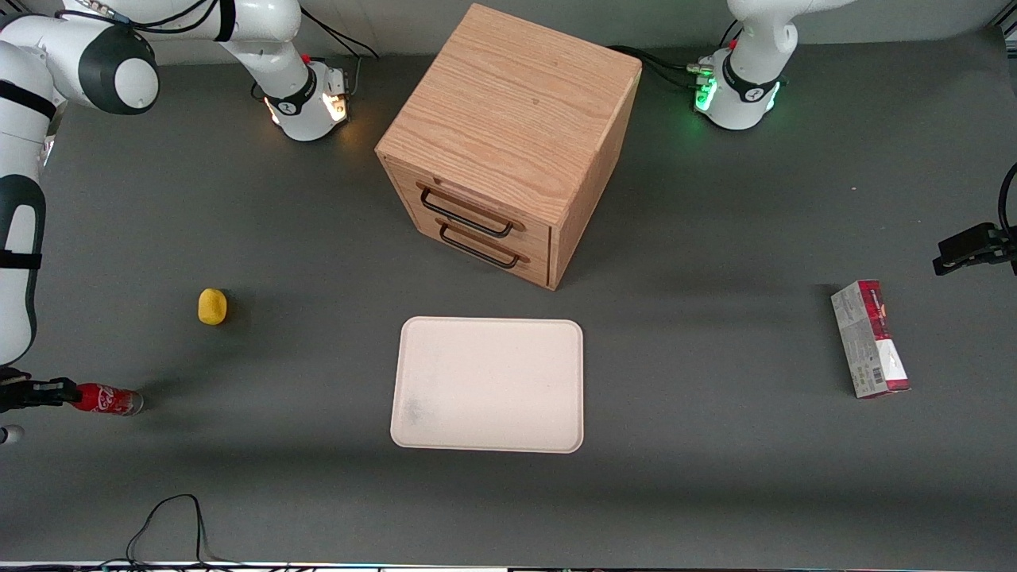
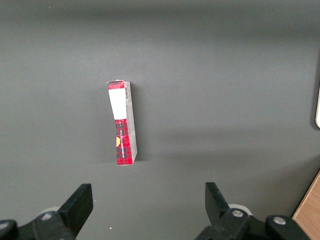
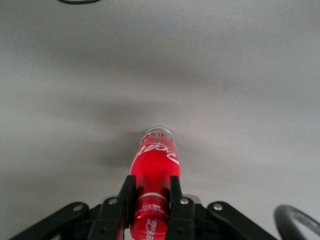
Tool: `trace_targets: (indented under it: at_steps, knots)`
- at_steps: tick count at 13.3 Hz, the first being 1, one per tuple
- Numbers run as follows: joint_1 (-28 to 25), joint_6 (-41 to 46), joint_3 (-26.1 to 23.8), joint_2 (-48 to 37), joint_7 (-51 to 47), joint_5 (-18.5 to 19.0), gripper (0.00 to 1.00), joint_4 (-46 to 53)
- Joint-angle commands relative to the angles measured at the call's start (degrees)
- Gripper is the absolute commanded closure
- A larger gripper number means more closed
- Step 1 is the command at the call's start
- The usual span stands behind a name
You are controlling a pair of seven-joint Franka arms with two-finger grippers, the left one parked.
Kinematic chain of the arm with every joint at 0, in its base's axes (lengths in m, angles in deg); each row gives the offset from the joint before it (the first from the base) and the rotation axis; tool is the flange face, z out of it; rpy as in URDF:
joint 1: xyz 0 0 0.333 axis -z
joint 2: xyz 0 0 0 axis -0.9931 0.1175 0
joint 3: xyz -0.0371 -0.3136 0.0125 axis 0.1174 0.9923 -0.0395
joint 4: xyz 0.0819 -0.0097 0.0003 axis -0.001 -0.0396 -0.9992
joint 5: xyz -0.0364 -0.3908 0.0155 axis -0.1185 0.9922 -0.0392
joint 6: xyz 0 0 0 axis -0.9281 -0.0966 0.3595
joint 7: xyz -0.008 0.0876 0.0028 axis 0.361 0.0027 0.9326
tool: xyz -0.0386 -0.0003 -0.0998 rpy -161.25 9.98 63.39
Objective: Place coke bottle on tray
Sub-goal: 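Lift the bottle with the right gripper and carry it toward the white tray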
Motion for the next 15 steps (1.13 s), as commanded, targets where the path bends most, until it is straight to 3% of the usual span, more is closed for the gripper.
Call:
trace_targets:
  at_steps: [1,9,15]
  knots:
    - [-0.7,2.68,0.07,-2.19,0.1,2.17,1.0,0.9]
    - [-0.44,23.34,-0.37,-19.49,3.86,2.0,1.0,4.94]
    - [-1.31,29.24,-1.59,-26.72,5.02,0.6,1.0,4.86]
